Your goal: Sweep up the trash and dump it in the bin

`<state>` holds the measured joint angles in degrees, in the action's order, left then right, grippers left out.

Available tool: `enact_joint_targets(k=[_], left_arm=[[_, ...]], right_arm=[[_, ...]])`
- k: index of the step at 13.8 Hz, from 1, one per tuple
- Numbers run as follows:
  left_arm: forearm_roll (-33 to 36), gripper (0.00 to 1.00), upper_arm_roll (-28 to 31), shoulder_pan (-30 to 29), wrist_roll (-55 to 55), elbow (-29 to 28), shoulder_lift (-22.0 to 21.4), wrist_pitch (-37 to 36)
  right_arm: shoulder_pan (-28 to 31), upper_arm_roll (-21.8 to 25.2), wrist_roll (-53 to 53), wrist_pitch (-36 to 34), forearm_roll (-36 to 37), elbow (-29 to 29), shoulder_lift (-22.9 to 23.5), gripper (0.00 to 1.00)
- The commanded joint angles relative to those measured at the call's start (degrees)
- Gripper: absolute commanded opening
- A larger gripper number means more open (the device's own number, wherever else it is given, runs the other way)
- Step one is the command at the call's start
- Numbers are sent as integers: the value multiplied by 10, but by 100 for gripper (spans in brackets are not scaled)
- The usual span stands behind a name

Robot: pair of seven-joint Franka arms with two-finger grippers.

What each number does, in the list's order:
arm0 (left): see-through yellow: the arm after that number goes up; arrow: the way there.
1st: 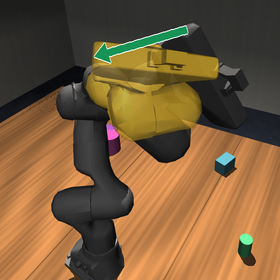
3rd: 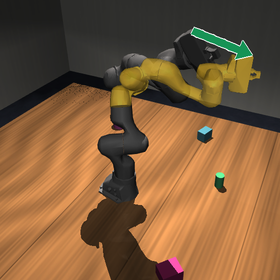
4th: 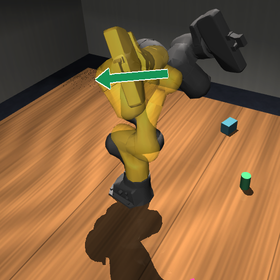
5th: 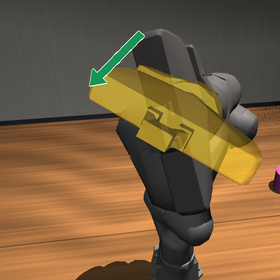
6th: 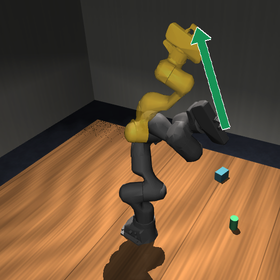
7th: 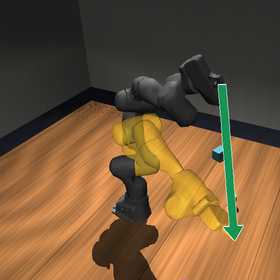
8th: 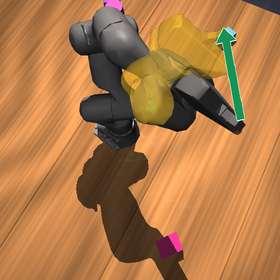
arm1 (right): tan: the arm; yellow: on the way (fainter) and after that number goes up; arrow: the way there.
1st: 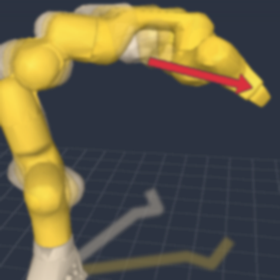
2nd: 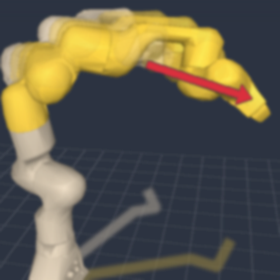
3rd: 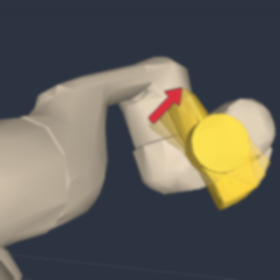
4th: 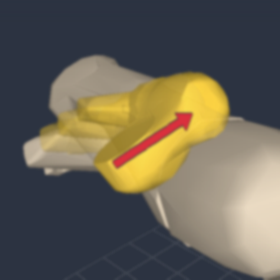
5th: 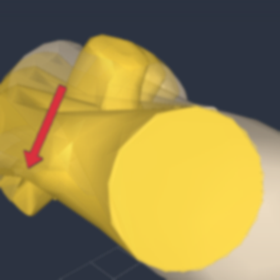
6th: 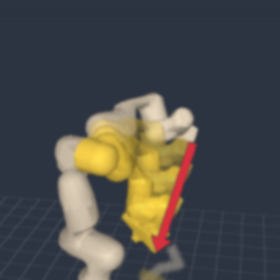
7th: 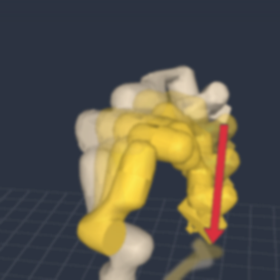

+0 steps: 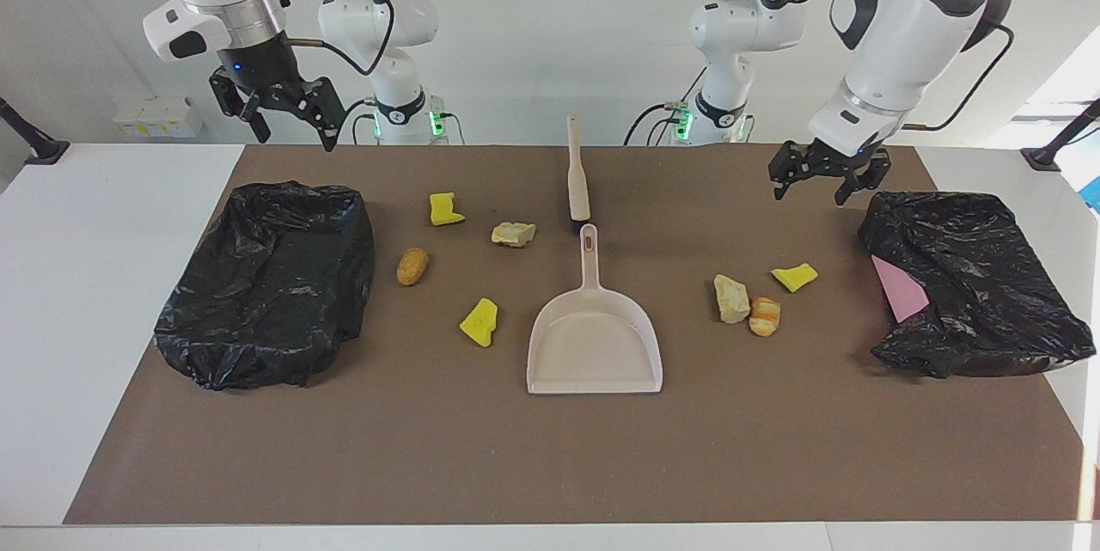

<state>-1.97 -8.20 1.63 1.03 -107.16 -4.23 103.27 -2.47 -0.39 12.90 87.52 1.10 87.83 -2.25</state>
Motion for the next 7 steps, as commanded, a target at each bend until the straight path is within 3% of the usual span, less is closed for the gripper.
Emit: enact_joint_targets(k=[1, 7], left_arm=[[-15, 100, 8, 28, -2, -96, -53, 73], [-22, 100, 8, 128, -45, -184, -87, 132]], right_arm=[[8, -1, -18, -15, -14, -10, 4, 100], [7, -2, -17, -17, -14, -10, 3, 100]])
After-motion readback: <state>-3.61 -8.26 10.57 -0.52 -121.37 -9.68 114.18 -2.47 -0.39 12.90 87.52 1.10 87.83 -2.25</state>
